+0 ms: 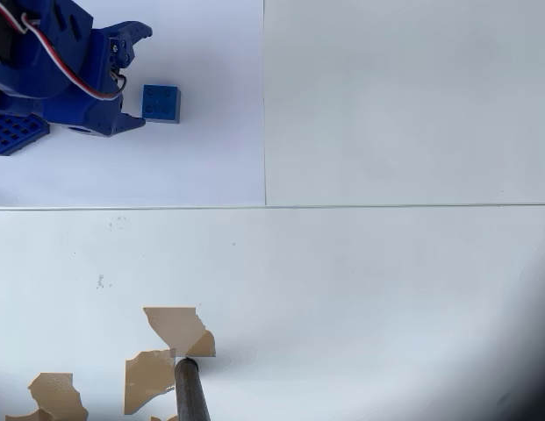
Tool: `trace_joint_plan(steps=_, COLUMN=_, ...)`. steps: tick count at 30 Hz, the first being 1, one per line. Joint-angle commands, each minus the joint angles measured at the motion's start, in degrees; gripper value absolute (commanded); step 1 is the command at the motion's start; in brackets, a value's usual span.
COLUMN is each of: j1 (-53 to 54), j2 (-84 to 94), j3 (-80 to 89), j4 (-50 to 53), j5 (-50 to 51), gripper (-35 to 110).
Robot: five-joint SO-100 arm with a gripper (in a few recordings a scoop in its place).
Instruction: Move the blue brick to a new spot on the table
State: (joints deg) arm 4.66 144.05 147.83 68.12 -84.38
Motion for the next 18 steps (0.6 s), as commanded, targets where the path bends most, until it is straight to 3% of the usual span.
trace_joint_plan(steps=1, j1=0.3, j2=-0.9, j3=1.4, j4=-3.9, j5=-1.1, gripper=44)
trace_joint_plan(steps=13, j1=1.0, j2=-8.4, j3=9.7, j4=-16.0, j5=-2.8, gripper=43)
trace_joint_plan(steps=18, j1=1.1, j2=-13.1, j3=10.4, j4=-20.1, j5=-1.1, gripper=22)
